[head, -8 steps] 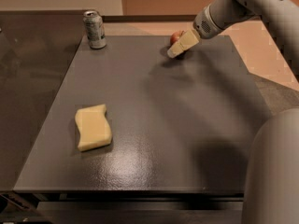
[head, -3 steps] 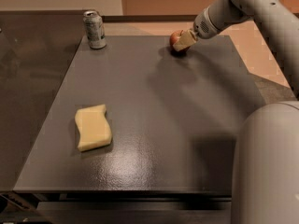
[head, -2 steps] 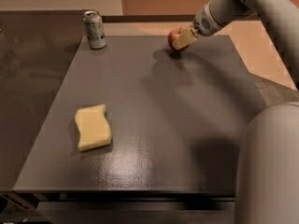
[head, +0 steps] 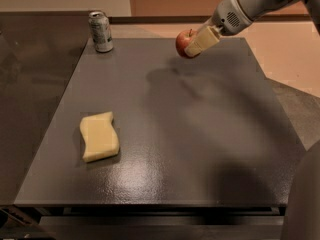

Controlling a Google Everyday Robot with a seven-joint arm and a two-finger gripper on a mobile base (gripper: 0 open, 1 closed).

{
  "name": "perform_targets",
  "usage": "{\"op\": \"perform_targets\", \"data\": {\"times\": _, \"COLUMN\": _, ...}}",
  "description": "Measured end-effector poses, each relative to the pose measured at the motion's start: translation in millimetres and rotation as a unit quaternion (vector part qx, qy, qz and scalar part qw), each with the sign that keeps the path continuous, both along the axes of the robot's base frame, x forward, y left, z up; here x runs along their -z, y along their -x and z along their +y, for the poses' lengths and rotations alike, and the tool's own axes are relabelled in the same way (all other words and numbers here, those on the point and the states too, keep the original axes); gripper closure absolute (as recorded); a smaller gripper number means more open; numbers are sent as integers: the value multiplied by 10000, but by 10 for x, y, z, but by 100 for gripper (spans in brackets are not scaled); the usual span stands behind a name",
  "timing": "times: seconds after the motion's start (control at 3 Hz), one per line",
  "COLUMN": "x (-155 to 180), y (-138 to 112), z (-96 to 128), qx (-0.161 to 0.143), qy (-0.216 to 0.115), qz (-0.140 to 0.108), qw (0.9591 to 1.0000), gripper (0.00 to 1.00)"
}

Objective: Move apple near sponge

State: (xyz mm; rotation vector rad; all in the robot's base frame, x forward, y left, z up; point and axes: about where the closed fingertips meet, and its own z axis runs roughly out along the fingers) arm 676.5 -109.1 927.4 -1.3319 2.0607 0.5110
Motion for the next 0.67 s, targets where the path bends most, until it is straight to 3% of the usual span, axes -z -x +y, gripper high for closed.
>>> {"op": "perform_targets", "data": {"times": 0.33, "x": -190, "y": 523, "z": 162, "qx": -616, "qy": -153, "qz": -48, "qw": 9980, "gripper": 100}}
{"op": "perform_targets", "data": {"times": 0.67, "x": -248, "y": 1025, "z": 389, "qx": -1236, "qy": -248, "qz": -117, "qw": 9920, "gripper": 100}}
